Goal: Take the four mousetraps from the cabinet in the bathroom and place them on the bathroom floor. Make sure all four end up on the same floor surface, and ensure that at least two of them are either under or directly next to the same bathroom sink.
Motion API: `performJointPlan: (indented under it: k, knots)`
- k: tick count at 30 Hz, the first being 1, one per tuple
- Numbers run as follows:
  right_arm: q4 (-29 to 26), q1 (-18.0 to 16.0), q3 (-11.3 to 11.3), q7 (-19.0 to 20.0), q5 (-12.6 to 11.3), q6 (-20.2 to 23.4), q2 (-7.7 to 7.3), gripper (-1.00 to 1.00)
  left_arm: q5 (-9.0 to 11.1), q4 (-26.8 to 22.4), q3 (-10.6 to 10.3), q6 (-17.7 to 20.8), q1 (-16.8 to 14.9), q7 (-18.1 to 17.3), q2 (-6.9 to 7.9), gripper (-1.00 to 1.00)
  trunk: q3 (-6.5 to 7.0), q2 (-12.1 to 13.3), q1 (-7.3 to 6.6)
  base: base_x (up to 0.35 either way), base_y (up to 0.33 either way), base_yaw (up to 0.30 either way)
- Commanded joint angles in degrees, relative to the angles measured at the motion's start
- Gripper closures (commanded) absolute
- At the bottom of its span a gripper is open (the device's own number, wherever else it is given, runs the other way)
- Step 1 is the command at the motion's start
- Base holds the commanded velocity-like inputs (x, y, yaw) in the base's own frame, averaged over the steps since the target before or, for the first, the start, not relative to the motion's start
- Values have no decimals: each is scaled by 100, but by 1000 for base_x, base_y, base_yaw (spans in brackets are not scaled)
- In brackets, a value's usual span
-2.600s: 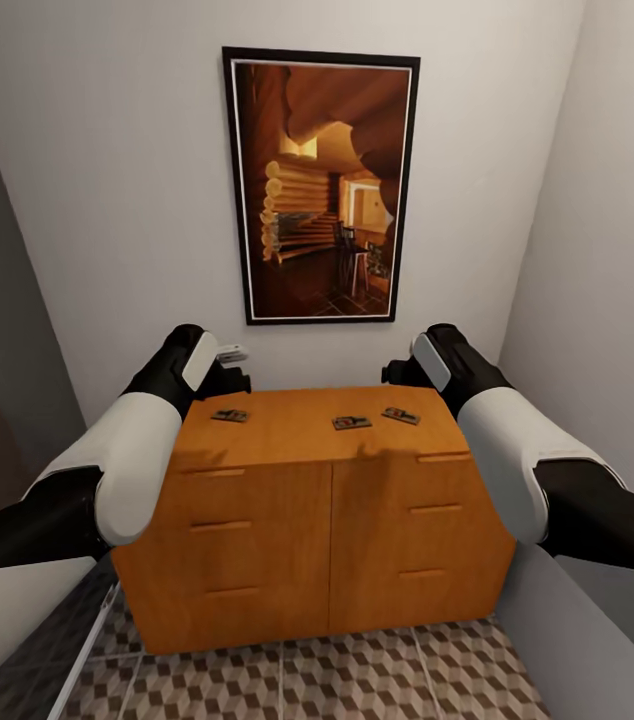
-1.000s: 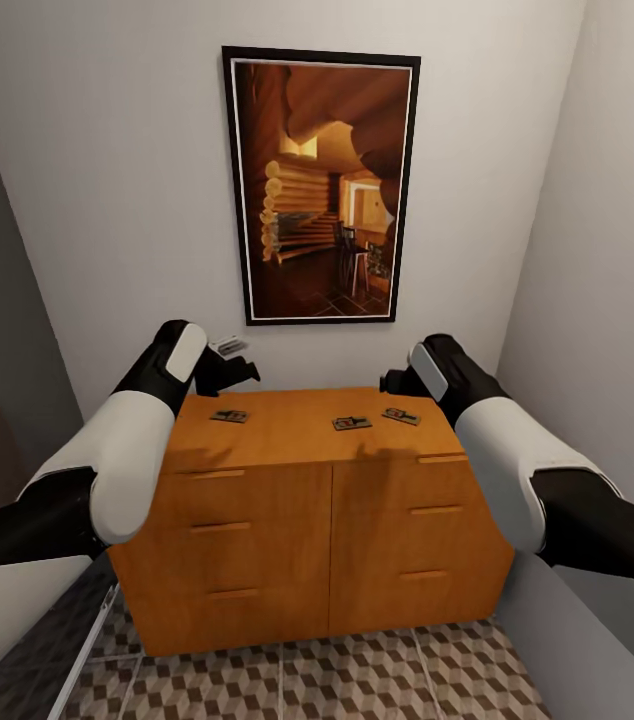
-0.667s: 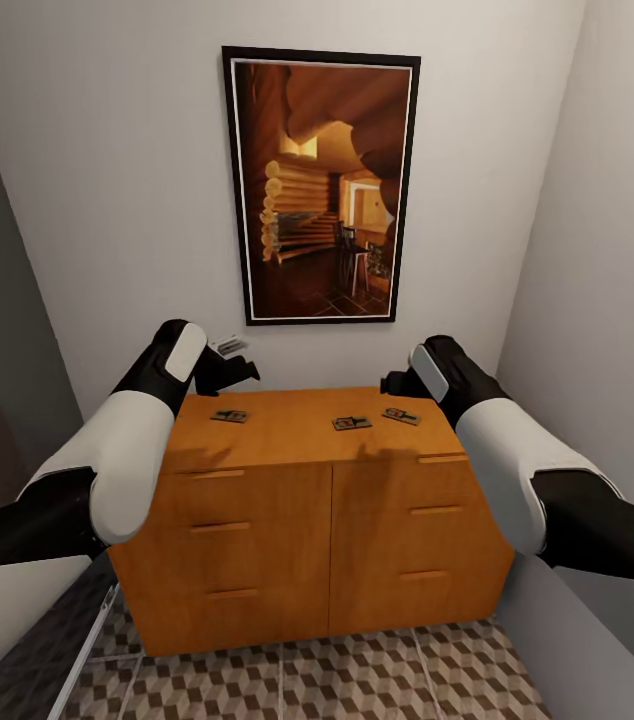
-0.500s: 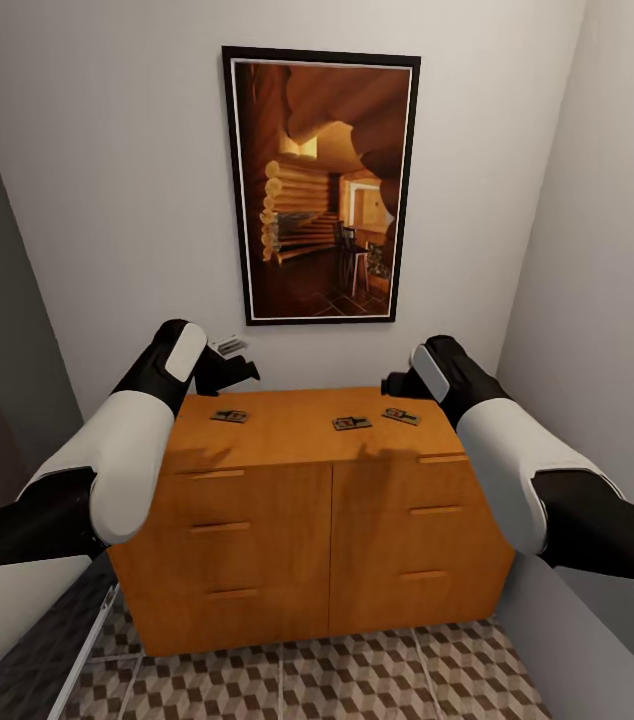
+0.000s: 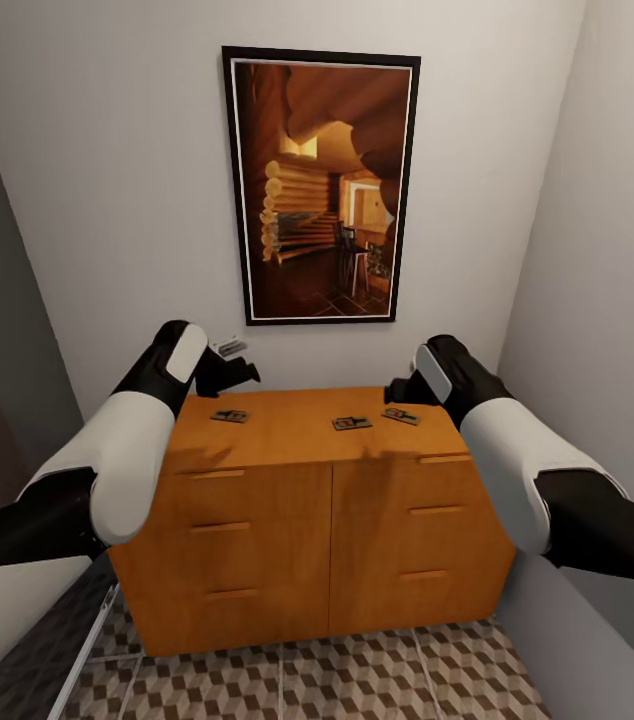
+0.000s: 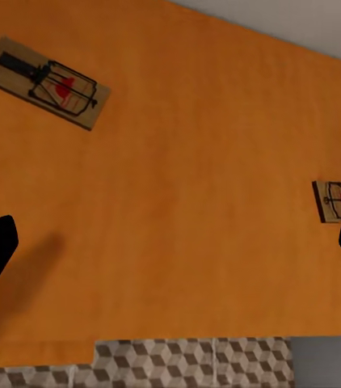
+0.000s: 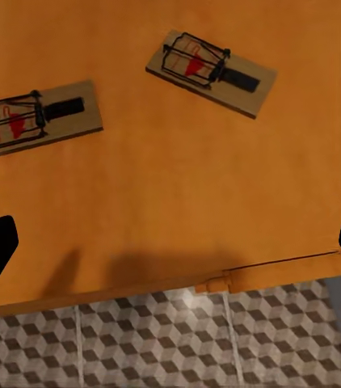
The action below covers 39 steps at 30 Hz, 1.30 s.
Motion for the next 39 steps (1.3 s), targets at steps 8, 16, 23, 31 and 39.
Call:
performJointPlan:
  k: [8,16,23,31,39]
  knots:
    - [4,-5,974,569,-66,37,-78,-100,47,25,10,2,60,61,-22,-100,-7,-4,0,0,0,0]
    - [12,-5,2165,1677,-42,7,-131,-100,46,44,-30,0,95,61,-20,-100,-7,-4,0,83,0,0]
    - [-67,-5,2309,1824,-26,-14,-364,-100,43,45,-83,7,132,53,-37,-100,-7,-4,0,171,0,0]
    - [-106,-5,2402,1855,2,-53,-554,-100,45,47,-283,9,177,52,-41,-100,-7,-4,0,22,0,0]
    - [-357,-6,2894,2148,-7,-69,-881,-100,46,54,-408,9,211,52,-41,-100,-7,-4,0,43,-20,0]
